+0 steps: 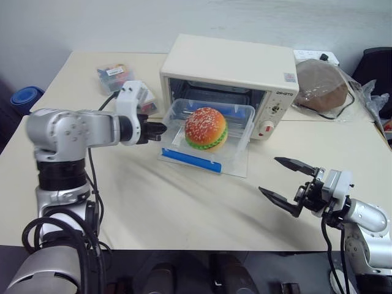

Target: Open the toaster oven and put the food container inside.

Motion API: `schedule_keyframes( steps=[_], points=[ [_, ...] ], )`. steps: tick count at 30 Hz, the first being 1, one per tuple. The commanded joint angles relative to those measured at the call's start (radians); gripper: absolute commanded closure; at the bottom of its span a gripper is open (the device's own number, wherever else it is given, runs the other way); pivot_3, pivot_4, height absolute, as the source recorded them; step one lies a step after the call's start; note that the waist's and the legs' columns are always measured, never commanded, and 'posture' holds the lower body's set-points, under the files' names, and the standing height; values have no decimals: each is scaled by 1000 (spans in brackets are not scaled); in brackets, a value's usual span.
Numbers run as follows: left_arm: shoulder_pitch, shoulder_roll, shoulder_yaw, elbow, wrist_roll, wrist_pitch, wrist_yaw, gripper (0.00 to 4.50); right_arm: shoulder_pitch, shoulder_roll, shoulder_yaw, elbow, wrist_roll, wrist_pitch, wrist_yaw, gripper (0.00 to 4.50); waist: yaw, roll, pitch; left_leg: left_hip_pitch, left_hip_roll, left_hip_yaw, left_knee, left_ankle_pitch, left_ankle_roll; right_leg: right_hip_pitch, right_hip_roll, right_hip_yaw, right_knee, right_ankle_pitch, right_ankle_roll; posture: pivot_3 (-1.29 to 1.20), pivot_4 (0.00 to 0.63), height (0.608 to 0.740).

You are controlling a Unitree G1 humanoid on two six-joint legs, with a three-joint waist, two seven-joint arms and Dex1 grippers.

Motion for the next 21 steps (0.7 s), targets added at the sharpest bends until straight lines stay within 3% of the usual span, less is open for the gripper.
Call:
schedule_keyframes(
  steps=[1,4,5,10,14,18,21],
  points=[
    [-60,9,-34,52,87,-99,-27,4325,25,6,-30,-81,12,-18,-42,0,0,0,0,0,0,0,0,1,-1,0,0,0,1,0,0,0,150,740],
    [-82,-2,-44,85,130,-101,-26,4325,57,10,-29,-127,17,-9,-72,0,6,0,0,0,1,-1,0,1,-2,-1,0,0,1,0,0,0,150,740],
    [-84,-12,-38,90,134,-98,-28,3612,66,12,-29,-139,18,-5,-83,0,7,0,0,0,0,-1,0,1,-2,-1,0,-1,1,0,0,0,150,740],
    [-93,-76,20,89,137,-82,-36,2138,85,21,-21,-186,29,23,-134,0,18,0,0,-1,-2,-1,1,1,0,0,-2,-1,0,0,0,0,150,740],
    [-90,-48,77,67,122,-94,-83,952,70,-1,-1,-269,60,114,-183,0,18,0,0,-1,-2,-1,1,1,0,0,-2,0,1,0,0,0,150,740],
    [-12,113,88,-27,76,-176,-284,952,48,-72,35,-383,138,303,-212,0,2,1,1,-1,-1,-1,0,2,-1,-1,-1,-1,1,0,0,0,150,740],
    [158,331,69,-104,67,-372,-602,1552,42,-176,90,-427,142,466,-205,646,-7,2,1,0,0,0,-2,2,-3,-2,0,1,1,-1,-1,0,150,740]
  ],
)
